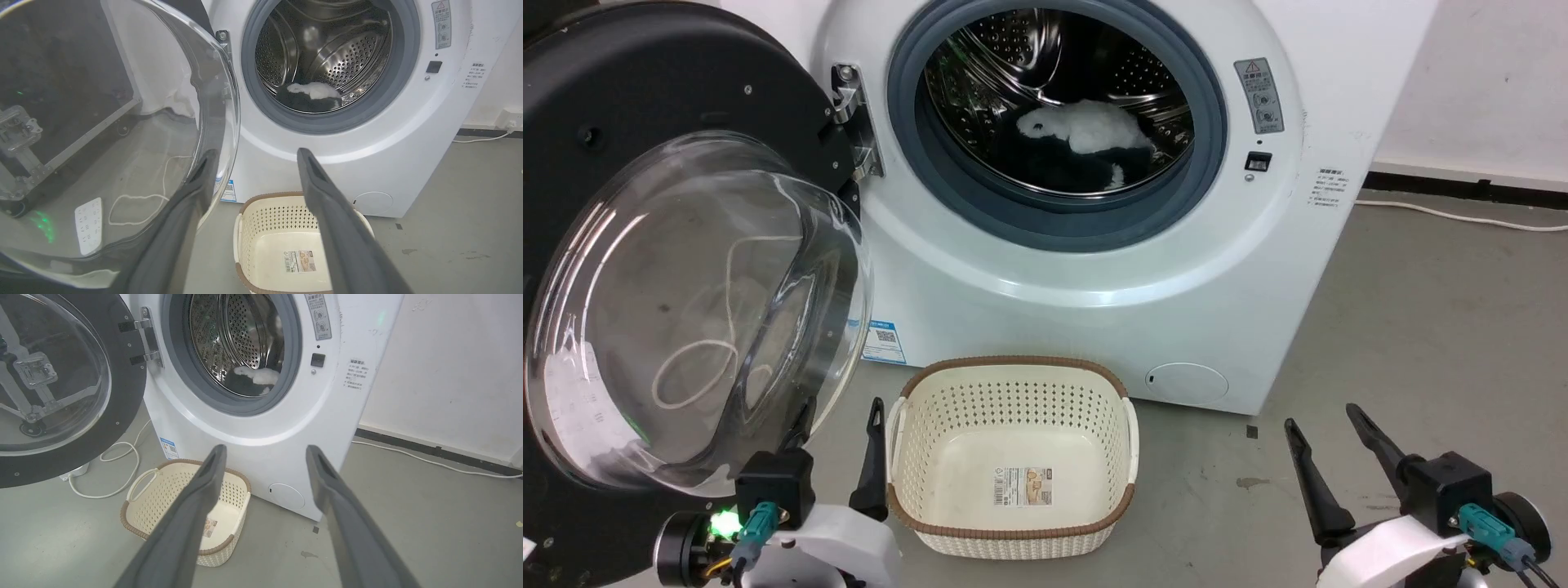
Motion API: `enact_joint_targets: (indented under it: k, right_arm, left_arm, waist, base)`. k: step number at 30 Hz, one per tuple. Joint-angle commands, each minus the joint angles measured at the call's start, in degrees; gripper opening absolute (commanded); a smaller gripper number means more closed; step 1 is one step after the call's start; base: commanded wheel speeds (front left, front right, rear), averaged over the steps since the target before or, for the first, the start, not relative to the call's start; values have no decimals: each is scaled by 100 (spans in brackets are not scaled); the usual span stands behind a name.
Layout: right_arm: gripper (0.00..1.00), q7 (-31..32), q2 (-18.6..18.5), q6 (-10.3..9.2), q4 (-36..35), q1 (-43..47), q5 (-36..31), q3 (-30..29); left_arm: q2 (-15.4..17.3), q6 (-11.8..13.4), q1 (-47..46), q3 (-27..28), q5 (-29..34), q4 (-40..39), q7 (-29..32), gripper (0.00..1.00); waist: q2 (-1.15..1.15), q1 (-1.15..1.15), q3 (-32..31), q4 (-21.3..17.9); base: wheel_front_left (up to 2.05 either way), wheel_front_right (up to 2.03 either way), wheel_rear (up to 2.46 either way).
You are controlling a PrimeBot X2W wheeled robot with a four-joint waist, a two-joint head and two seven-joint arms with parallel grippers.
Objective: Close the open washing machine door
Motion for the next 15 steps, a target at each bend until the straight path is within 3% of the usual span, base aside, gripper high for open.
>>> enact_joint_targets:
  k: [1,10,11,12,15]
  right_arm:
    - [100,-76,0,1,21,64,88,22]
    - [100,-184,0,1,51,116,237,70]
    - [100,-196,0,1,55,120,255,75]
    - [100,-208,0,1,59,123,272,81]
    - [100,-244,0,1,73,135,324,95]
  left_arm:
    - [0,-21,46,-16,-64,23,-73,100]
    - [0,-47,70,-70,-179,68,-182,100]
    - [2,-50,71,-76,-190,72,-194,45]
    - [2,-53,72,-80,-201,74,-205,0]
    - [3,-72,74,-100,-246,76,-241,0]
  waist:
    - [0,0,0,-2]
    - [0,0,8,-8]
    - [0,0,11,-7]
    - [0,0,13,-7]
    - [0,0,21,-3]
  base:
    - [0,0,0]
    - [0,0,0]
    - [0,0,0]
    - [0,0,0]
    - [0,0,0]
